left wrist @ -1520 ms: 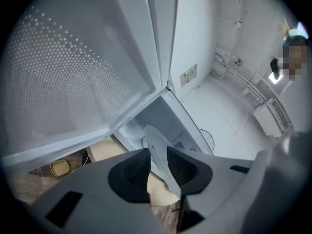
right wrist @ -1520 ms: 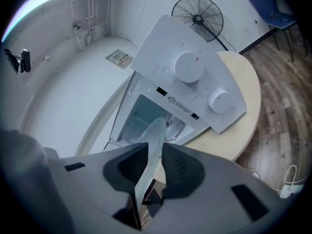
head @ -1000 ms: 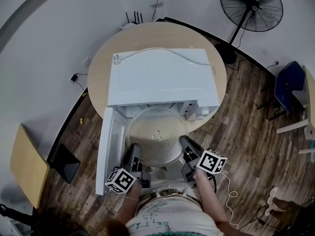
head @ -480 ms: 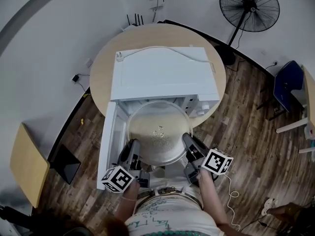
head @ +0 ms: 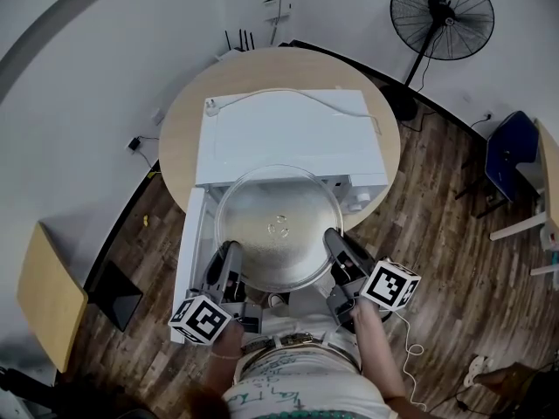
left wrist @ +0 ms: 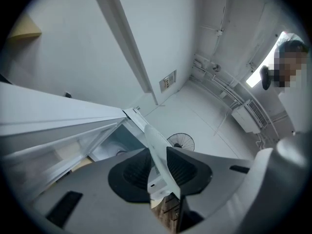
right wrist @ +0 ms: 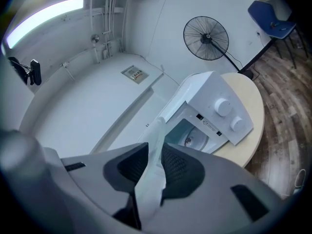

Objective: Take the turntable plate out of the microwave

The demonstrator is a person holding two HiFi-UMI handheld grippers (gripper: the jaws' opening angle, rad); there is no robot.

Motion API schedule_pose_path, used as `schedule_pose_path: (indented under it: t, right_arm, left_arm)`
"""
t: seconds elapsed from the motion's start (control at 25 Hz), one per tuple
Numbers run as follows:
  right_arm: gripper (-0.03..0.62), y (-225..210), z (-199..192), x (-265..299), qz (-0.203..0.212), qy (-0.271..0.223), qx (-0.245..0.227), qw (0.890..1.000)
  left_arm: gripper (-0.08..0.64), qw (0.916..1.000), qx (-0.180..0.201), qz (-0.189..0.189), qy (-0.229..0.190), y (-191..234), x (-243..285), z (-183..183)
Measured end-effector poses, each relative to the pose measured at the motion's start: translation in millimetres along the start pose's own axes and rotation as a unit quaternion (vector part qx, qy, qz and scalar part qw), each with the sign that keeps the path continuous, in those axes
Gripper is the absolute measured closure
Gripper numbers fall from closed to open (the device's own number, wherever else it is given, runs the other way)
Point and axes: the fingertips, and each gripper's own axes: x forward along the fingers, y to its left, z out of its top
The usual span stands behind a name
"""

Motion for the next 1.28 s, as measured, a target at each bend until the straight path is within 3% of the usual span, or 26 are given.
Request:
schedule_pose_path:
  t: [0.72,0.92,1.28]
  right_arm:
    - [0.512,-9,78,84,-0.004,0.022,-0.009,1.0]
    - [0.509,-16,79,97,-0.026,0.03,-0.007,0.999]
    - [0.485,-23,85,111,-0.085,0.052,-0.071,0.992]
  left_arm:
    - [0.453,0.9998,-0.012,0.018,0.004,4,102,38]
    - [0.453,0.9994,-0.017,0.026,0.014,13,116,43]
    - [0.449,0.997,-0.027,0.059,0.044,26,131,43]
